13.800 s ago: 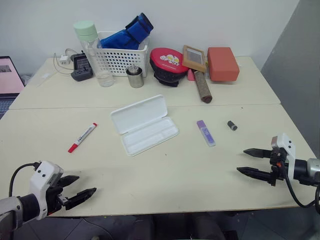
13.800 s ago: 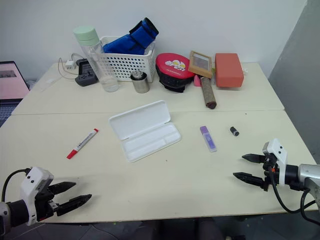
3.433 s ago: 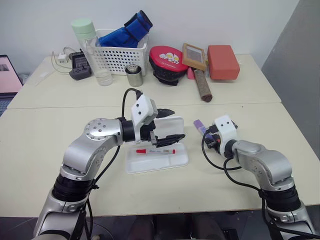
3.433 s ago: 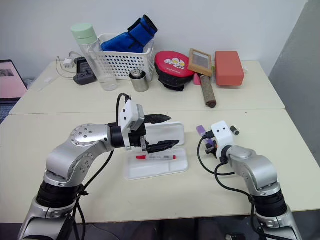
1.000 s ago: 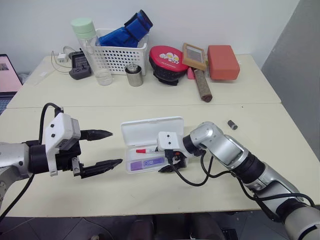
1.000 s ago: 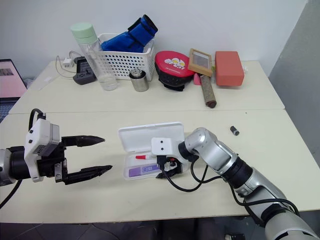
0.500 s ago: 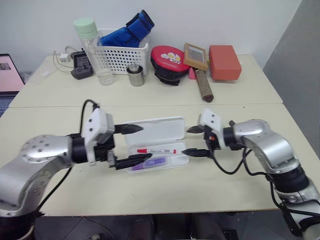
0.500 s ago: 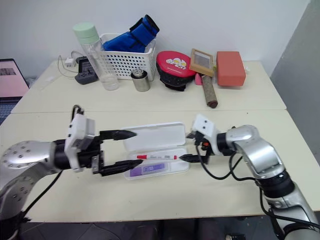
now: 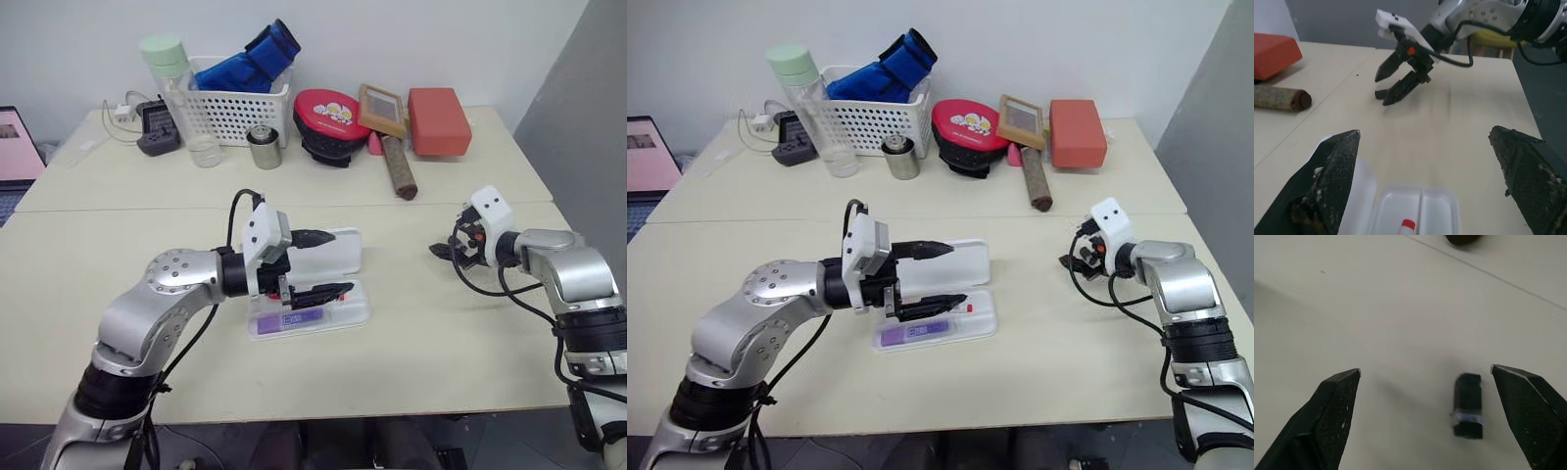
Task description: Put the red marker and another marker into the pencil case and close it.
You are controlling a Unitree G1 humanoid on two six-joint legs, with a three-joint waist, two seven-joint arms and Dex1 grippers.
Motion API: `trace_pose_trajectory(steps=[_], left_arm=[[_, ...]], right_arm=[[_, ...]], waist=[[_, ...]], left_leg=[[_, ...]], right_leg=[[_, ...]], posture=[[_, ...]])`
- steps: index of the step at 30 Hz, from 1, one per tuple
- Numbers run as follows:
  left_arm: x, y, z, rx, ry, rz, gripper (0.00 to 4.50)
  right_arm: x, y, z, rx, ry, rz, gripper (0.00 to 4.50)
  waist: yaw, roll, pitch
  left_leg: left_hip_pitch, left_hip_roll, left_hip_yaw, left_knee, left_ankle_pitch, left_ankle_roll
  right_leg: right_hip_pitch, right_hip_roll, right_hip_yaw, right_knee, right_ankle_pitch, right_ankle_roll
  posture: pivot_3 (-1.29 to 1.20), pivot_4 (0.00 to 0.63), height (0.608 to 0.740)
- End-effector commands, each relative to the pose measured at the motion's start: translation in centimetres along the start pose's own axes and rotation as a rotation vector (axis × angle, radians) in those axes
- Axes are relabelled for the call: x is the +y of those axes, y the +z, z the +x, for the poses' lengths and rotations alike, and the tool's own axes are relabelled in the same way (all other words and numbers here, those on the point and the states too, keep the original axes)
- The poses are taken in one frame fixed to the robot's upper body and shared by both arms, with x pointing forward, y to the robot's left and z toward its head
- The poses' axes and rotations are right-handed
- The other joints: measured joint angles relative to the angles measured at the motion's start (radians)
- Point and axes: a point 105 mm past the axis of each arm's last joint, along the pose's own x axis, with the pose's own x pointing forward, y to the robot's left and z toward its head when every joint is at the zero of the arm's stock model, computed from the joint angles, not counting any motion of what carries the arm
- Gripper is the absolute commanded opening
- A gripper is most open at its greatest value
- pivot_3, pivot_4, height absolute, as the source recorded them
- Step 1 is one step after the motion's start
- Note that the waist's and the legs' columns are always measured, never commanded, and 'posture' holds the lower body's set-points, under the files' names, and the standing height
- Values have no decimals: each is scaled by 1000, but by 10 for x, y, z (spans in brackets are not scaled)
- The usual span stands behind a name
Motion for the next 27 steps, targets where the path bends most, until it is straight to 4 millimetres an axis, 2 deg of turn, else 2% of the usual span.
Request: trace_pose_trajectory(steps=[1, 6, 10, 17, 25, 27], left_arm=[[6, 17, 5, -64, 33, 54, 4500], [1, 20, 10, -81, 22, 47, 4500], [0, 19, 10, -77, 24, 48, 4500], [0, 19, 6, -63, 23, 56, 4500], [4, 22, 4, -66, 27, 61, 4500], [3, 23, 3, -68, 23, 60, 4500]], right_arm=[[-13, 2, -1, -8, -31, -23, 4492], [-20, -5, 6, 3, -38, 5, 4492], [-22, -1, 8, -18, -32, 18, 3779], [-19, 2, 9, -26, -18, 13, 2158], [-13, 11, 1, -53, 25, -22, 384], [-7, 18, -3, -84, 58, -54, 309]], waist=[[0, 0, 0], [-5, 0, 0], [-3, 0, 0], [-2, 0, 0], [-2, 0, 0], [-2, 0, 0]], left_leg=[[0, 0, 0, 0, 0, 0], [1, 1, 0, 0, 0, 0], [1, 0, 0, 0, 0, 0], [1, 0, 0, 0, 0, 0], [1, 0, 0, 0, 0, 0], [1, 0, 0, 0, 0, 0]], right_leg=[[0, 0, 0, 0, 0, 0], [0, 0, 0, 0, 0, 0], [1, 0, 0, 0, 0, 0], [1, 0, 0, 0, 0, 0], [0, 0, 0, 0, 0, 0], [0, 0, 0, 0, 0, 0]], posture=[[0, 150, 740], [0, 150, 740], [0, 150, 740], [0, 150, 740], [0, 150, 740], [0, 150, 740]])
